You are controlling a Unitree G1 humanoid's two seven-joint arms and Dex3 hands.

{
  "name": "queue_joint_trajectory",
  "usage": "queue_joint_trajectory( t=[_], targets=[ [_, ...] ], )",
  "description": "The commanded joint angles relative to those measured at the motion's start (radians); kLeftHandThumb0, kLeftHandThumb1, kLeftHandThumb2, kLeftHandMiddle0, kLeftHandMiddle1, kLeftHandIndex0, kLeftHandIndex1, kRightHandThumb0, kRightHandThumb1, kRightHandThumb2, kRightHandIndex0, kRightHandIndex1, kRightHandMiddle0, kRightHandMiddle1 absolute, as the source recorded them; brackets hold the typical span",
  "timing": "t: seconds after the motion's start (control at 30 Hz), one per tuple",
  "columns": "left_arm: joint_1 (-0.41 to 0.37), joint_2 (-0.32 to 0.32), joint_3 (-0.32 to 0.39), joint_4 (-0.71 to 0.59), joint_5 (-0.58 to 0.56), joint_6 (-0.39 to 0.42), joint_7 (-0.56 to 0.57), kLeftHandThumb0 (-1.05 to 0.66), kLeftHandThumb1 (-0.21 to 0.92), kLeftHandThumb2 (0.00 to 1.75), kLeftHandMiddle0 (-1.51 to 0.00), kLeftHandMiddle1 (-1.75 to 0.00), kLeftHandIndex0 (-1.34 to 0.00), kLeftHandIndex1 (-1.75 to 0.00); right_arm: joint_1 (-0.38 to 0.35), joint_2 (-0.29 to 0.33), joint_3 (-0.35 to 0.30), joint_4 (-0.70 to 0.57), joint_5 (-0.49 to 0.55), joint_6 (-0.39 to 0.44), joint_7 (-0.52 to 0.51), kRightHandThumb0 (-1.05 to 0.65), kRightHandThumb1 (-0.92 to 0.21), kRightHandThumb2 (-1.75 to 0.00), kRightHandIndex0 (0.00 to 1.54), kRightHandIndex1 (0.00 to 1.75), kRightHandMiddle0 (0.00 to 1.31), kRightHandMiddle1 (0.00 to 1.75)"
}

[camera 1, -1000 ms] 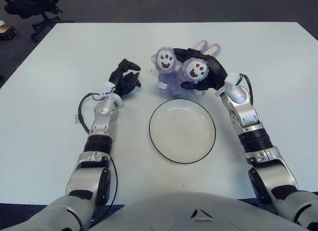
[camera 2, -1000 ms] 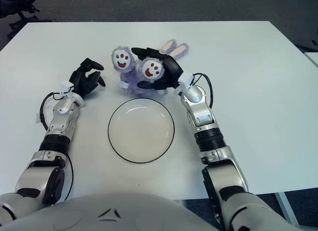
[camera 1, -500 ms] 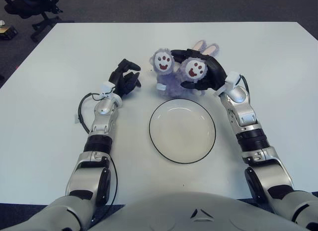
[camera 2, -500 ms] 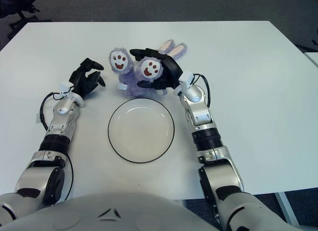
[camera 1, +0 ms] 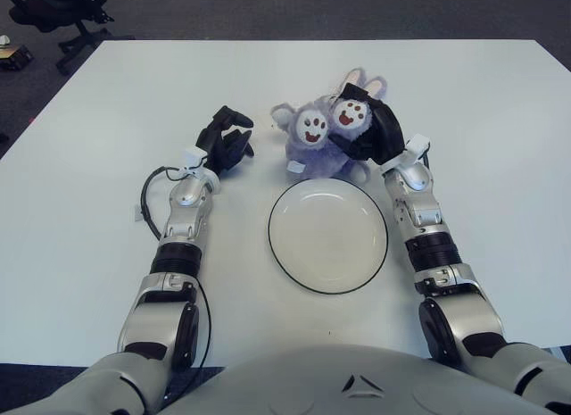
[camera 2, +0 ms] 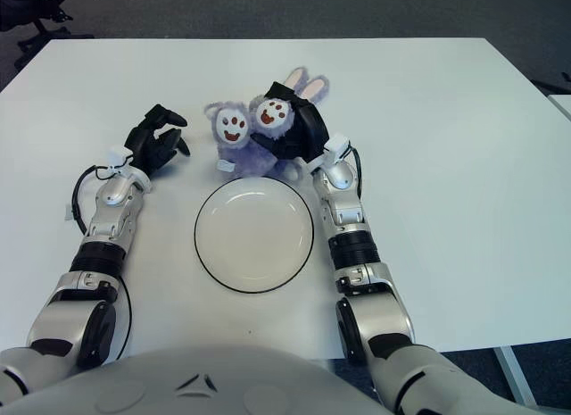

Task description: Put the doll into the plate.

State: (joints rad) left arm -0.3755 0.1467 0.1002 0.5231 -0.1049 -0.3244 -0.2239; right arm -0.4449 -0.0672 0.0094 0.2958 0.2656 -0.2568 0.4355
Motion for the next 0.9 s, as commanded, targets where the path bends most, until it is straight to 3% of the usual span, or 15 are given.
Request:
queue_joint_trajectory(
  t=[0.0,0.2,0.53,0.73,0.87],
  targets=[
    [0.045,-0.001,-0.002,0.028,0.011,0.026,0.008,-0.36,0.92,0.30,-0.71,-1.75,-0.43,-1.51,0.026,-0.022,-0.024,-0.032,0.030,0.049,0.015,-0.02,-0.86,-0.07,0.86,1.75,0.69,1.75],
    [0.043,0.003,-0.001,0.031,0.010,0.027,0.006,-0.36,0.92,0.30,-0.72,-1.75,-0.43,-1.51,0.036,-0.060,-0.077,-0.076,0.113,0.164,0.059,-0.01,-0.87,-0.05,0.93,1.75,0.74,1.75],
    [0.036,0.014,-0.005,0.050,0.021,0.007,0.005,-0.36,0.92,0.30,-0.72,-1.75,-0.43,-1.51,-0.024,-0.153,-0.143,-0.117,0.289,0.535,0.123,-0.23,-0.91,-0.05,1.04,1.75,0.82,1.75],
    [0.025,0.034,-0.025,0.100,0.090,-0.119,0.034,-0.36,0.92,0.30,-0.72,-1.75,-0.44,-1.51,-0.074,-0.178,-0.162,-0.076,0.340,0.636,0.182,-0.23,-0.92,-0.06,1.05,1.75,0.80,1.75],
    [0.000,0.056,-0.043,0.166,0.170,-0.258,0.097,-0.36,0.92,0.28,-0.72,-1.75,-0.45,-1.49,-0.104,-0.184,-0.175,-0.034,0.358,0.678,0.220,-0.20,-0.92,-0.06,1.04,1.75,0.79,1.75]
  ],
)
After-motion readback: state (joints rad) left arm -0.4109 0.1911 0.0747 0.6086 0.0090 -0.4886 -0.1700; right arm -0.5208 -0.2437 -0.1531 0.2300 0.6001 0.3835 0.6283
